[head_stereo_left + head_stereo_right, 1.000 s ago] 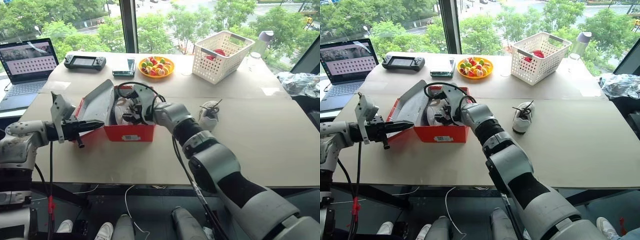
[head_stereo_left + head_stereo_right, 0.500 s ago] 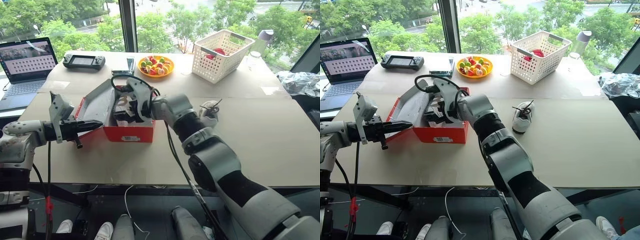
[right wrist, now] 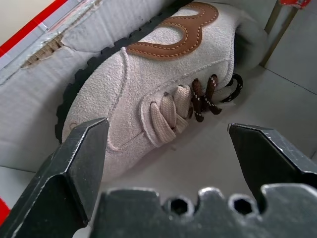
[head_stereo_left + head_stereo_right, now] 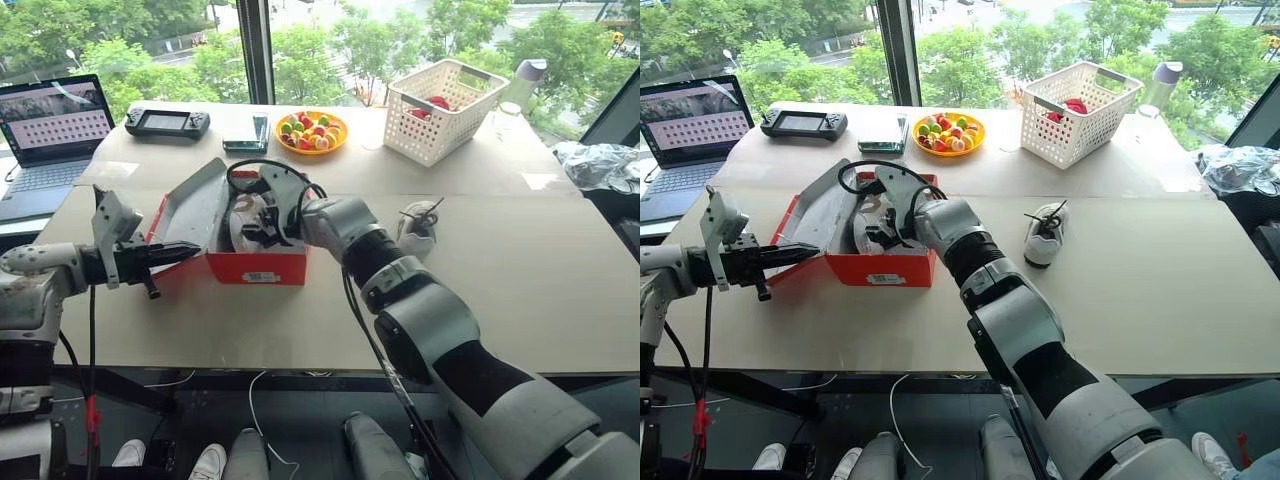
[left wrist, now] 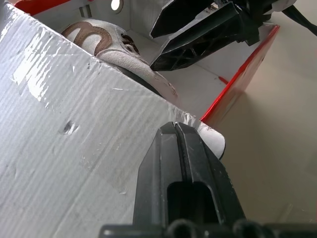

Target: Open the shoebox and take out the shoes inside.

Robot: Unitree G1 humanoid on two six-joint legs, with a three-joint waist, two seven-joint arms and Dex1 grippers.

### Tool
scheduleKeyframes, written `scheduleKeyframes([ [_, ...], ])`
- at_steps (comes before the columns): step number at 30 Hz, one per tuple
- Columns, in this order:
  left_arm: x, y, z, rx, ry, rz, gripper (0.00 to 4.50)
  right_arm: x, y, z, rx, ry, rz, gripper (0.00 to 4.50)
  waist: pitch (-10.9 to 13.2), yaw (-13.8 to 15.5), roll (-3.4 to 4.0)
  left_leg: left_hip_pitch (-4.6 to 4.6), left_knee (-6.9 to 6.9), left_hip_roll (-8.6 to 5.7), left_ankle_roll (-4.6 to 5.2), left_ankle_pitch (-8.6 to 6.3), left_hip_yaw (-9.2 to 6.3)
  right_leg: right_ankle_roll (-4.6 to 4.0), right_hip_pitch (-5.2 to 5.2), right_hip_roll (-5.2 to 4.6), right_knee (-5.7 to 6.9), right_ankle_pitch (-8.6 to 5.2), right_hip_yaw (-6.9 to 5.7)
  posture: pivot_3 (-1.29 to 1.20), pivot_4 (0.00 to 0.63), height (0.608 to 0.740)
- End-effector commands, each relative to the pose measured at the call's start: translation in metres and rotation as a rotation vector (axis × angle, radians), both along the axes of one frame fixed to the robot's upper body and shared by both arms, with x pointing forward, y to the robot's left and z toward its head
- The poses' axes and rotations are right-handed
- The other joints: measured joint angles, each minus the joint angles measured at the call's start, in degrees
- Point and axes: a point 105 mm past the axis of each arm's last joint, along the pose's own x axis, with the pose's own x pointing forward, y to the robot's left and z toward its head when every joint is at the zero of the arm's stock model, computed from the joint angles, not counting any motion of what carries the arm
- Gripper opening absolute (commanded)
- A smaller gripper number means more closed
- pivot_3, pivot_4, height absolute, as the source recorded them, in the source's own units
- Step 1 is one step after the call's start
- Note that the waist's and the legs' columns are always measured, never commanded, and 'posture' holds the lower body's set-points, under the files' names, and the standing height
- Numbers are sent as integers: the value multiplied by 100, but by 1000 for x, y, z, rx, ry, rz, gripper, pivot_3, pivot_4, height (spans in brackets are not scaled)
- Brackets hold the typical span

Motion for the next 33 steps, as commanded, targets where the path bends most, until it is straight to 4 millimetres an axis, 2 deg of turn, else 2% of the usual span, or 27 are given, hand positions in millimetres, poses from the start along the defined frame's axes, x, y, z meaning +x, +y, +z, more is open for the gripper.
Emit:
scheduleKeyframes([
  [1, -4, 3, 13, 18, -43, 3, 0, -53, 80, 13, 79, -11, 219, 4480, 0, -7, 0, 0, 0, 0, 0, 0, 0, 0, 0, 0, 0, 0, 0, 0, 150, 702],
  [5, -3, 3, 13, 19, -45, 9, 0, -53, 81, 23, 139, 9, 231, 4480, 0, -5, 0, 0, 2, 0, 0, 0, -1, 0, 1, 0, 1, 0, -1, 0, 150, 702],
  [8, -3, 2, 13, 18, -47, 8, 0, -67, 92, 35, 264, 120, 293, 4480, 0, -6, 0, 0, 2, 0, 0, 0, -2, 0, 1, 0, 1, 0, -1, 0, 150, 702],
  [11, -4, 2, 12, 20, -47, 8, 0, -69, 90, 41, 319, 190, 300, 4480, 0, -5, 0, 0, 1, 0, 0, 0, -3, 0, 1, 0, 1, 0, -2, 0, 150, 702],
  [16, -4, 3, 13, 26, -48, 12, 0, -78, 91, 55, 330, 196, 373, 4480, 0, -8, 0, 0, 2, 0, 0, 0, -4, 0, 1, 0, 2, 0, -3, 0, 150, 702],
  [26, -8, 7, 20, 36, -57, 26, 0, -98, 123, 31, 253, 118, 389, 4480, 0, -18, 0, 0, 2, 0, 0, 0, -5, 0, 1, 0, 1, 0, -4, 0, 150, 702],
  [30, -13, 14, 23, 46, -55, 56, 0, -108, 131, -7, 207, 165, 363, 4480, 0, -63, 0, 0, 1, 0, 0, 0, -5, 0, 1, 0, 0, 0, -4, 0, 150, 702],
  [33, -16, 14, 22, 49, -50, 61, 0, -117, 136, -20, 172, 169, 391, 4480, 0, -96, 1, 0, 1, 0, 0, 0, -5, 0, 1, 0, 1, 0, -4, 0, 150, 702],
])
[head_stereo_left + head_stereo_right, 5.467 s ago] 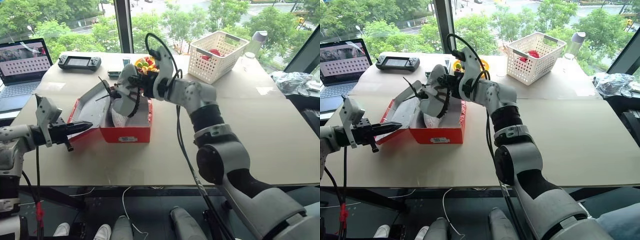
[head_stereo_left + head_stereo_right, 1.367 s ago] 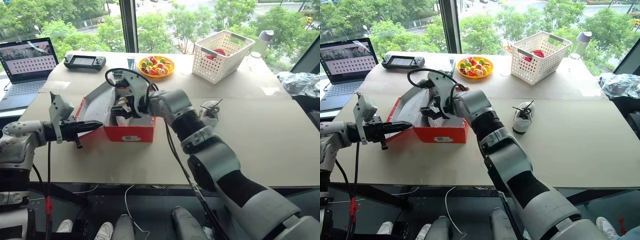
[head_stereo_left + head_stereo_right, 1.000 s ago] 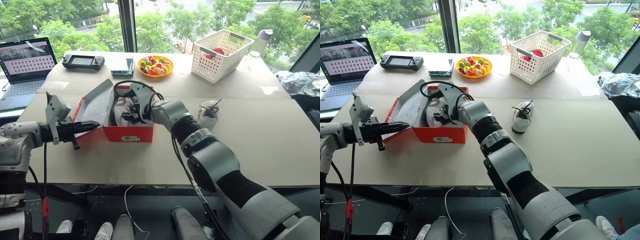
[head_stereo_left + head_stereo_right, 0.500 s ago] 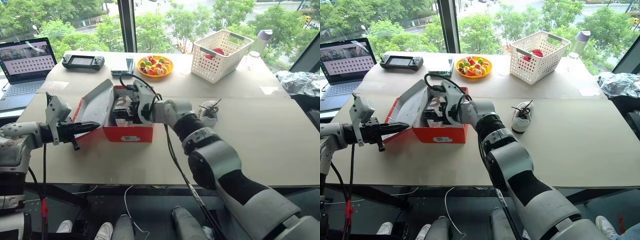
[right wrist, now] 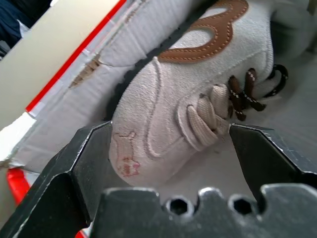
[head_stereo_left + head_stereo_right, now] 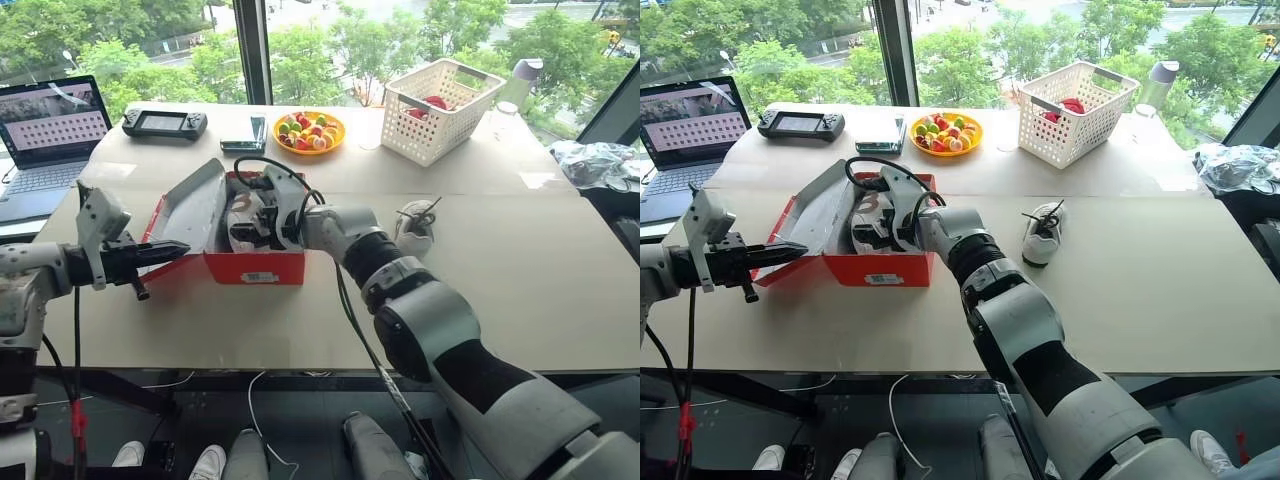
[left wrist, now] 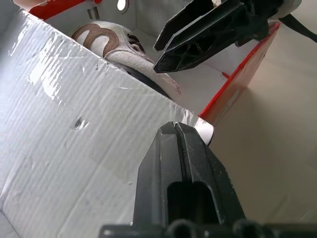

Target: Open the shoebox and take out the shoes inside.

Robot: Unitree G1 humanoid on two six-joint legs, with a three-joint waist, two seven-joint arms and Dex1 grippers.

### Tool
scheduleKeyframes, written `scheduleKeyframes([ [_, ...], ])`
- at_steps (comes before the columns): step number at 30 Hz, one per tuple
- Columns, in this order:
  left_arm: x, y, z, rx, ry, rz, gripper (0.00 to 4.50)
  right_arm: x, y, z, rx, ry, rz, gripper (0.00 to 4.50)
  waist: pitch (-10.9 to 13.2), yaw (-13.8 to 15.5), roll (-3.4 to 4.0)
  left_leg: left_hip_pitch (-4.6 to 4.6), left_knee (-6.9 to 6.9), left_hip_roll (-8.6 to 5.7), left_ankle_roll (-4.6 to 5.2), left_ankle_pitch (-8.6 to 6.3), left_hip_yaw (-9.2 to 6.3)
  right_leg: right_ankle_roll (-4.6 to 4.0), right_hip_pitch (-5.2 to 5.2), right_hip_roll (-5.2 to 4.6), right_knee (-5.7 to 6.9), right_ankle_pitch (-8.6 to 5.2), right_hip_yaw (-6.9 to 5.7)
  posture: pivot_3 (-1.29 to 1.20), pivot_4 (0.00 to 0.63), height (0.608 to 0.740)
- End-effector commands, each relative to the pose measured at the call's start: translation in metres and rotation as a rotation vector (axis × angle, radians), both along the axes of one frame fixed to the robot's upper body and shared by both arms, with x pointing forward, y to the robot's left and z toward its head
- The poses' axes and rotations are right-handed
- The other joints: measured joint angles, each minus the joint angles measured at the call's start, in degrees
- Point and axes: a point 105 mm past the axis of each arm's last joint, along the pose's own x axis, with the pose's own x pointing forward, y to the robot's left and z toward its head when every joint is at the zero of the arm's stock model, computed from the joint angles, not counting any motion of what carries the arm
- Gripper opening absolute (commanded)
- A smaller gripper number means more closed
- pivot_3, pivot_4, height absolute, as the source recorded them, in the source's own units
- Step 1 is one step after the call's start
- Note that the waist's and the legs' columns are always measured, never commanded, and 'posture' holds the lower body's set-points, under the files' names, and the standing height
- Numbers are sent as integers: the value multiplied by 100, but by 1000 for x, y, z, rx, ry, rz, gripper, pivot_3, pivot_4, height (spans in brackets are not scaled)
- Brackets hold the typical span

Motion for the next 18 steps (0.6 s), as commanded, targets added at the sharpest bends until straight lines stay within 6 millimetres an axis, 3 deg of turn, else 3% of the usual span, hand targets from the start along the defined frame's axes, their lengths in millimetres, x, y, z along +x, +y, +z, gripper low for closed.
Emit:
scheduleKeyframes([
  [1, -5, -1, 14, 7, -45, 0, 0, -115, 131, -12, 20, 16, 384, 4480, 0, -4, 0, 0, 0, 0, 0, 0, -1, 0, 1, 0, 1, 0, -1, 0, 150, 702],
  [7, -7, -1, 15, 4, -43, 9, 0, -107, 121, -27, -15, 28, 357, 4480, 0, -3, -1, 2, 3, 0, 0, 0, -6, 0, 5, 0, 1, 0, -6, 0, 150, 702],
  [11, -7, -3, 13, -1, -41, 9, 0, -83, 105, -12, -87, -113, 349, 4480, 0, -6, 0, 2, 3, 0, 0, 0, -7, 0, 6, 0, 1, 0, -7, 0, 150, 702],
  [15, -2, -7, 11, -9, -45, -5, 0, -52, 68, -9, -203, -192, 335, 4480, 0, -11, 0, 3, 2, 0, 0, 0, -7, 0, 6, 0, 1, 0, -7, 0, 150, 702],
  [18, 1, -9, 11, -11, -47, -10, 0, -44, 54, -12, -215, -166, 322, 4480, 0, -9, 0, 2, 2, 0, 0, 0, -8, 0, 6, 0, 1, -1, -7, 0, 150, 702],
])
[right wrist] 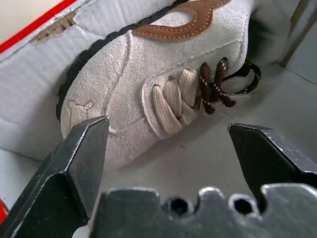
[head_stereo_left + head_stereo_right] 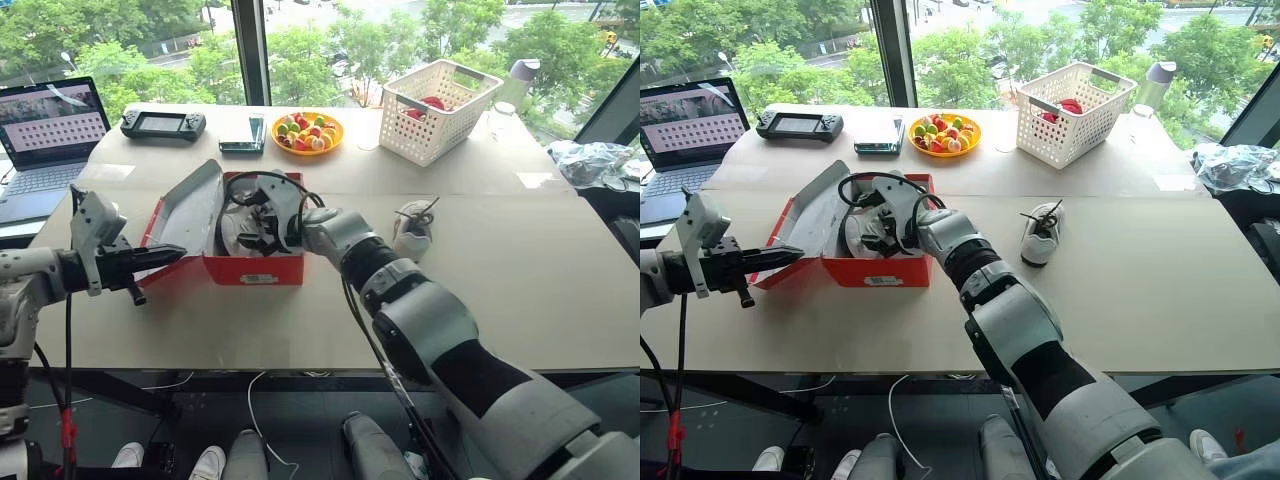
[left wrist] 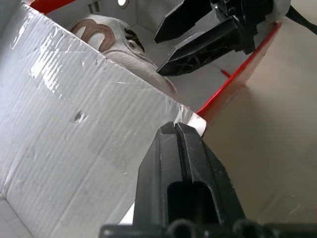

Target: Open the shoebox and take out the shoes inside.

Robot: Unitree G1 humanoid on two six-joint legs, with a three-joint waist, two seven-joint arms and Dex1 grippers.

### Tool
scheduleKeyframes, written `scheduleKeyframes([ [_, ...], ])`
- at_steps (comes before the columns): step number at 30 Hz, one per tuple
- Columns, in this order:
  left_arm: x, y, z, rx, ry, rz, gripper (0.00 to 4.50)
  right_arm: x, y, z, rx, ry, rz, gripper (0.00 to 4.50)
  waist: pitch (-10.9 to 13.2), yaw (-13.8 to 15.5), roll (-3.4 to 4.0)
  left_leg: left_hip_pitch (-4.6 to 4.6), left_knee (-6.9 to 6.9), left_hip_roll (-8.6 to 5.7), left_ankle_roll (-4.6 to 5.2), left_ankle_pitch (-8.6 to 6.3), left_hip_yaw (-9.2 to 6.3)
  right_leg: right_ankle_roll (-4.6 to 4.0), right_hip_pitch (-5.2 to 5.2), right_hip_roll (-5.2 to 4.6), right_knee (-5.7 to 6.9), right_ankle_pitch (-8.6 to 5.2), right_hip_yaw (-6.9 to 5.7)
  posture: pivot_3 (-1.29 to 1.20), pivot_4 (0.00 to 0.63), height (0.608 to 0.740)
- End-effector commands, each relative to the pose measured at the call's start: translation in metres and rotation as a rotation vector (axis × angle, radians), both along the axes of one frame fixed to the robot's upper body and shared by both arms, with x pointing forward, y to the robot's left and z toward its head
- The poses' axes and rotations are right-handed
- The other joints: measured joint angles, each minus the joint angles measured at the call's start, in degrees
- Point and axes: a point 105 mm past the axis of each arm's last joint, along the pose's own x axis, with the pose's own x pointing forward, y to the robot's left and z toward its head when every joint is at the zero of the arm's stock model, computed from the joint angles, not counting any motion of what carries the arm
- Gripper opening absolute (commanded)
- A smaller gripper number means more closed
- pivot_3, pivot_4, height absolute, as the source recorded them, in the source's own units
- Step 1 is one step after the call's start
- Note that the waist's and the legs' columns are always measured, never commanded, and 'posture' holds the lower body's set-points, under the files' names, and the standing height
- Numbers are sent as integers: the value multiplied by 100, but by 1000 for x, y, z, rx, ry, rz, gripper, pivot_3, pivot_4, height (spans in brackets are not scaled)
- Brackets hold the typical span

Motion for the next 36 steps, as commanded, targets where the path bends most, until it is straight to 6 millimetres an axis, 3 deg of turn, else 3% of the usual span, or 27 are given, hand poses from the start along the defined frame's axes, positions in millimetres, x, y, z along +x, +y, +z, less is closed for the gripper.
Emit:
scheduleKeyframes([
  [1, 5, -4, 9, 3, -44, -13, 0, -36, 41, -16, -32, 66, 148, 4480, 0, -3, 0, 0, 0, 0, 0, 0, 0, 0, 0, 0, 0, 0, 0, 0, 150, 702],
  [5, 10, -8, 7, -2, -47, -29, 0, -27, 20, -23, -40, 117, 107, 4480, 0, -5, 0, 0, 0, 0, 0, 0, -1, 0, 0, 0, 0, 0, -1, 0, 150, 702],
  [11, 16, -12, 6, 3, -46, -48, 0, -21, -3, -18, 57, 209, 27, 4480, -1, 6, -2, -1, 0, 0, 0, 0, -4, -1, 2, 0, 2, -1, -4, 0, 150, 702],
  [17, 17, -12, 5, 19, -45, -60, 0, -33, 15, 17, 375, 400, 77, 4480, -1, 9, -1, -2, 2, 0, 1, 1, -6, -2, 1, 0, 6, 0, -5, 0, 150, 702],
  [23, 18, -11, 6, 23, -49, -59, 0, -36, 24, 27, 564, 533, 84, 4480, -1, -8, -2, -2, 1, 0, 1, 0, -7, -2, 1, 1, 6, 0, -5, 0, 150, 702],
  [36, 15, -4, 7, 47, -46, -39, 0, -35, 37, -16, 433, 524, -85, 4480, -3, -20, -4, 9, 3, 0, 1, 0, -7, -1, 12, 0, 6, 0, -5, 0, 150, 702],
])
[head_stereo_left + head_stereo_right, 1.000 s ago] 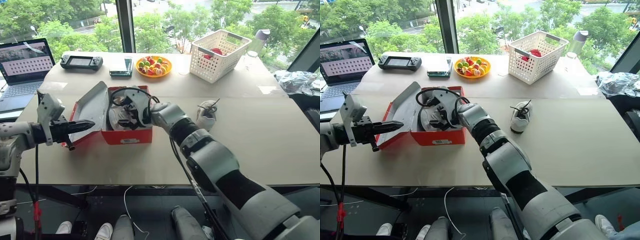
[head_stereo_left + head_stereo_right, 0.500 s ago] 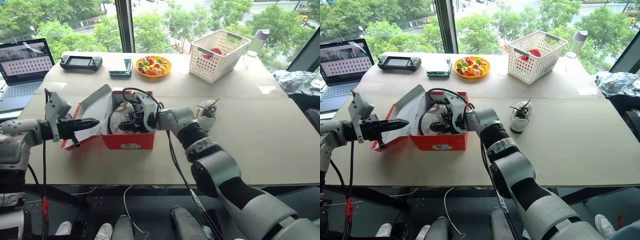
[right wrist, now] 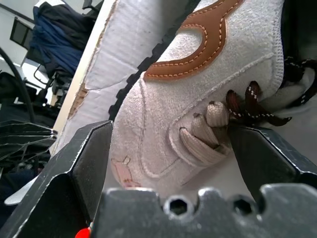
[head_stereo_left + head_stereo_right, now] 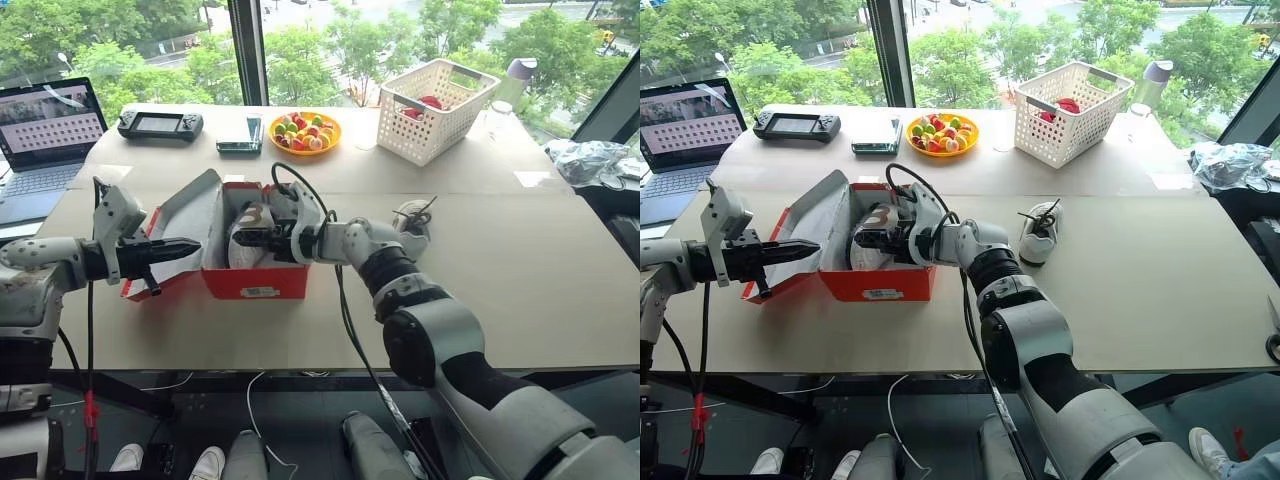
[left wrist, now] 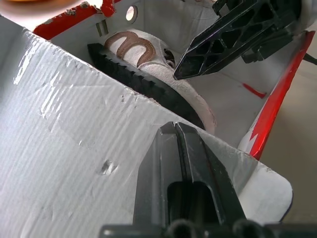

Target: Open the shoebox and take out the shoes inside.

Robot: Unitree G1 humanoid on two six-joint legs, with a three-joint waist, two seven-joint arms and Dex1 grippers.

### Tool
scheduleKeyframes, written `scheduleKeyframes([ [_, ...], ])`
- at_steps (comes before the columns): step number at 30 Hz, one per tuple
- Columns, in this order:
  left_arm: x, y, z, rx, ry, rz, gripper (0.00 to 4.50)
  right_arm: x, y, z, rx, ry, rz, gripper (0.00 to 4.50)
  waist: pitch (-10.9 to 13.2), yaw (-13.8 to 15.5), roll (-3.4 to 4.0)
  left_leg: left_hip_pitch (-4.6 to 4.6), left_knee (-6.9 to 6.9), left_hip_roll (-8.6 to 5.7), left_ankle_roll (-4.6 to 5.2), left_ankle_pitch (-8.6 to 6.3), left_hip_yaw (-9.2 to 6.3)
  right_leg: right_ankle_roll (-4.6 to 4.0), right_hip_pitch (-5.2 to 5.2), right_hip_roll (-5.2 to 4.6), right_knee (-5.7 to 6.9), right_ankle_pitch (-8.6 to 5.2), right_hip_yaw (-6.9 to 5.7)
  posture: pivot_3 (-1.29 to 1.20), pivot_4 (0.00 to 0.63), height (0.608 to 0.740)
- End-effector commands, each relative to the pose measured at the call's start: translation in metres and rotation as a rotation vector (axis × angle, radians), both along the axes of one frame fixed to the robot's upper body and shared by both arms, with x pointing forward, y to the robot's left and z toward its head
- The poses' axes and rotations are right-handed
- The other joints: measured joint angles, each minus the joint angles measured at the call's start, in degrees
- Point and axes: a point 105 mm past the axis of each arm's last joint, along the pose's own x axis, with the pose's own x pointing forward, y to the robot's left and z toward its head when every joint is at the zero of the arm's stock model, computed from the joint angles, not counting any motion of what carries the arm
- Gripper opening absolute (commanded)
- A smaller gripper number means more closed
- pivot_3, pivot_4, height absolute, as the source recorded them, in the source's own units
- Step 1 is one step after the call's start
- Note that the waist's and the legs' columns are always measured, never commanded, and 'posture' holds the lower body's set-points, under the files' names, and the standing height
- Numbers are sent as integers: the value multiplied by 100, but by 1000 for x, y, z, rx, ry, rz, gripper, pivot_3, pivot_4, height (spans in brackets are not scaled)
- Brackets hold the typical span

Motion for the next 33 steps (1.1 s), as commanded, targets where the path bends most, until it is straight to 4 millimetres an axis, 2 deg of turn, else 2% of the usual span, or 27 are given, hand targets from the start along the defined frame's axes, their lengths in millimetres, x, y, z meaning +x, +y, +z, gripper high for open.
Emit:
scheduleKeyframes([
  [1, -2, 6, 13, 22, -42, 12, 0, -33, 56, -4, -37, -10, 114, 4480, -1, 0, -1, 5, 0, 0, 0, 0, 0, 0, 4, 0, 0, 0, 0, 0, 150, 702],
  [5, -3, 7, 14, 20, -43, 15, 0, -35, 57, -8, -53, -17, 125, 3446, -1, 6, -2, 37, 0, 0, -1, 0, 0, 0, 38, 0, 0, 0, 0, 0, 150, 702],
  [15, -2, 9, 15, 27, -51, 27, 0, -34, 58, -3, -53, -40, 133, 9, -2, 5, -3, 57, -2, 0, -1, -1, -4, -3, 63, 0, -6, -3, -4, 0, 150, 702],
  [29, 0, 8, 17, 26, -59, 30, 0, -39, 67, 4, -1, -25, 138, 9, -1, 8, -2, 56, -4, 0, -1, -1, -8, -4, 63, 0, -9, -4, -9, 0, 150, 702],
  [33, 0, 8, 17, 26, -60, 31, 0, -41, 70, 14, 59, -18, 159, 9, -1, 7, -2, 56, -4, 0, -1, -1, -9, -5, 63, 0, -9, -4, -9, 0, 150, 702],
])
